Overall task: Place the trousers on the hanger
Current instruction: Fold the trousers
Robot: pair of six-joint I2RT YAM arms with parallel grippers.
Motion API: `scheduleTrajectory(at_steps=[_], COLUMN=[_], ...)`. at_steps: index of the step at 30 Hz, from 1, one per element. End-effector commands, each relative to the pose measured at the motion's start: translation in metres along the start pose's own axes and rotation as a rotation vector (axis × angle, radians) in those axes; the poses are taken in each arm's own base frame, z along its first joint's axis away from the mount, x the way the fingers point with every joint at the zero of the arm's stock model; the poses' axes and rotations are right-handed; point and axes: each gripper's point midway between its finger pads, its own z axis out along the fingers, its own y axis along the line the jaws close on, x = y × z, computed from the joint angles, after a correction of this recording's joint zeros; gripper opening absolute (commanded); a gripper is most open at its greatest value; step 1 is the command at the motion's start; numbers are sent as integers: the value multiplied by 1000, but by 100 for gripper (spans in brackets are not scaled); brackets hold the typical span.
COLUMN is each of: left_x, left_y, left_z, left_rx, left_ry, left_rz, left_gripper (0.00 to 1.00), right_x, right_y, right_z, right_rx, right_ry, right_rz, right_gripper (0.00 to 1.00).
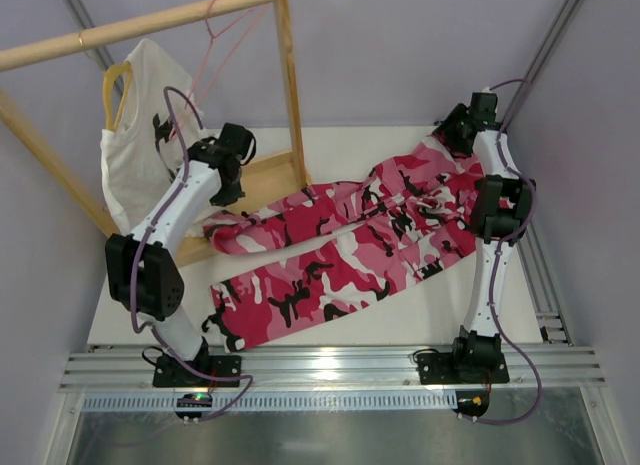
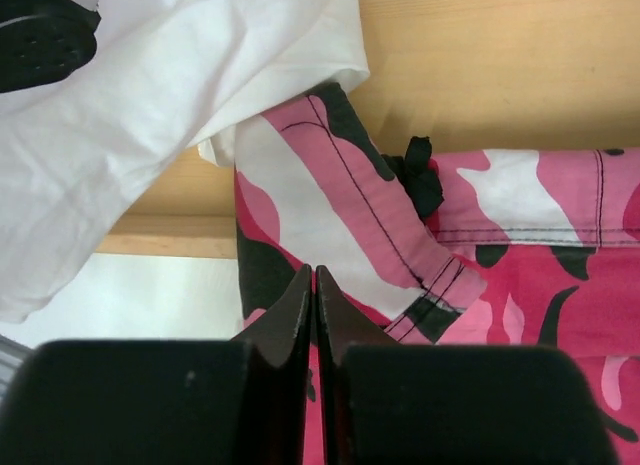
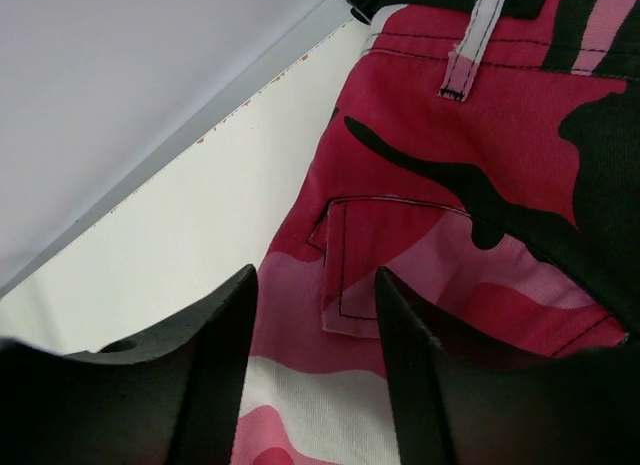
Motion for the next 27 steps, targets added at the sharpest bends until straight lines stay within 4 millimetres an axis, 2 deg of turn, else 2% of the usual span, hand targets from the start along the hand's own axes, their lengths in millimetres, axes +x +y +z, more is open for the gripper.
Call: scheduleTrajectory(at_steps=[1,2,3,4,5,6,8,11,12,13,16,17,19,20,21,23,25,26,27], left_x=[-10,-10,-14,-13,-15,-16,-11,-1,4,9,22,28,39,47,50,57,56,58,55], left_y=[2,-6,-17,-28,-35,-41,-49,-53,-55,-55,-61,-62,-63,-60,-57,-52,-44,-40,-39], left_z=[-17,-19,-21,-25,-27,-28,-25,-19,-17,-14,-8,-4,4,9,13,18,23,24,24], left_rx=[88,141,195,270,306,337,364,369,365,359,360,356,337,318,294,268,217,198,187], left_ry=[-50,-51,-68,-61,-69,-69,-42,7,23,39,74,88,120,142,151,164,150,154,147], left_rz=[12,23,26,40,45,52,88,138,152,162,190,194,208,208,208,209,206,206,207], left_gripper=[4,15,26,44,49,57,64,69,70,70,71,71,71,70,67,59,43,37,24], right_x=[-3,-5,-10,-13,-17,-25,-33,-46,-44,-51,-49,-53,-47,-50,-41,-43,-38,-34,-31], right_y=[8,9,13,16,19,26,33,45,44,49,49,53,47,50,43,47,46,45,49], right_z=[-3,-3,-6,-8,-10,-16,-23,-38,-41,-52,-61,-71,-72,-81,-80,-88,-88,-88,-90], right_rx=[-25,-26,-39,-50,-57,-76,-96,-118,-114,-119,-113,-116,-99,-99,-84,-99,-101,-98,-120], right_ry=[-1,-6,-20,-28,-39,-63,-82,-113,-108,-129,-133,-149,-135,-144,-126,-144,-125,-105,-89], right_rz=[-17,-24,-39,-46,-51,-54,-54,-65,-66,-73,-79,-86,-87,-88,-82,-73,-66,-60,-63], right_gripper=[52,46,33,26,21,12,4,4,4,4,4,4,4,4,4,4,5,11,26])
